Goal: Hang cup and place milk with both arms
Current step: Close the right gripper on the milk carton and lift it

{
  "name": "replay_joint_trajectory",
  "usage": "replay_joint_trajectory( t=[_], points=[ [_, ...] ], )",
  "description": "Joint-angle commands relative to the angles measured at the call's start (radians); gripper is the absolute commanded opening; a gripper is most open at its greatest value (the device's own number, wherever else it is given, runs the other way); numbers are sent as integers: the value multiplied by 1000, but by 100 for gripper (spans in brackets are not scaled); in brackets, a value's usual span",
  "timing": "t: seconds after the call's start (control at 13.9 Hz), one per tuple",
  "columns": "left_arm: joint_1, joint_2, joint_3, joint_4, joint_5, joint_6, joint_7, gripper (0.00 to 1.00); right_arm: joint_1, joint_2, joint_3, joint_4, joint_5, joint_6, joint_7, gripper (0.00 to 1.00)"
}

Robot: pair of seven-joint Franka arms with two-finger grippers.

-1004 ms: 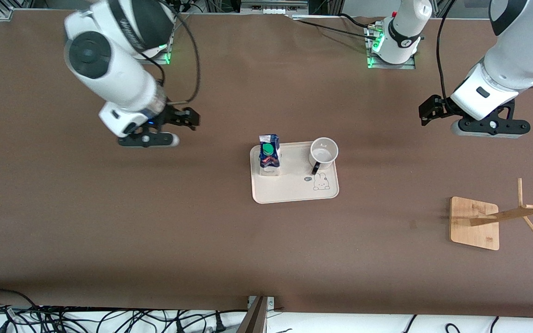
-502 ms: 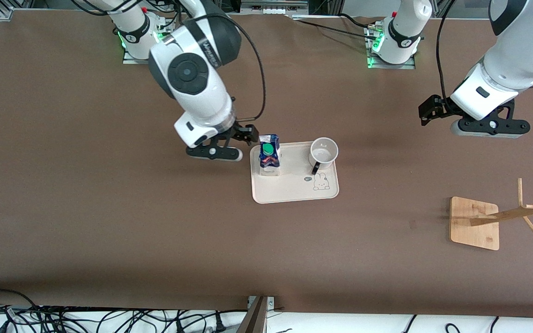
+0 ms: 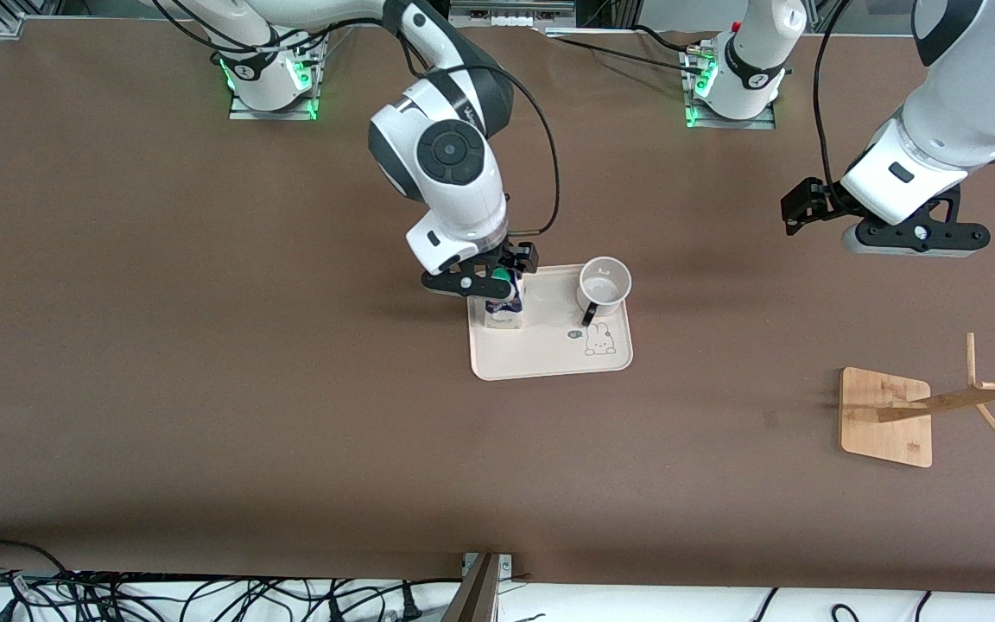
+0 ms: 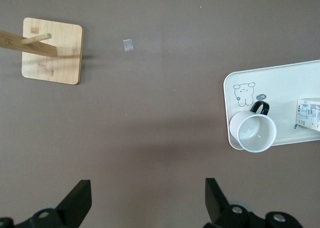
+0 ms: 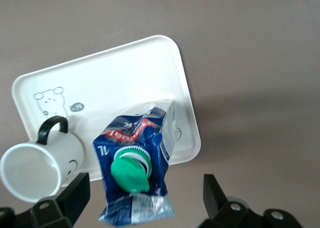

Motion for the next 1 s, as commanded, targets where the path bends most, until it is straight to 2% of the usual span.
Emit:
replay_joint_trajectory(
  t=[0.0,0.29,0.57,0.72,0.93],
  points=[
    [2,13,-2,35,-11,-27,-7,100,17,27,-14,31,-20,-4,28,100],
    [2,13,-2,35,-11,-27,-7,100,31,53,-14,28,-22,28,63,100],
    [2,13,-2,33,-11,-27,-7,100,31,55,-12,26,-9,28,71,94],
    [2,13,-2,35,-11,-27,-7,100,32,55,-12,23,-9,28,86,86],
    [0,13,-2,35,-11,-27,-8,100,32,53,-12,23,-9,28,97,64]
  ],
)
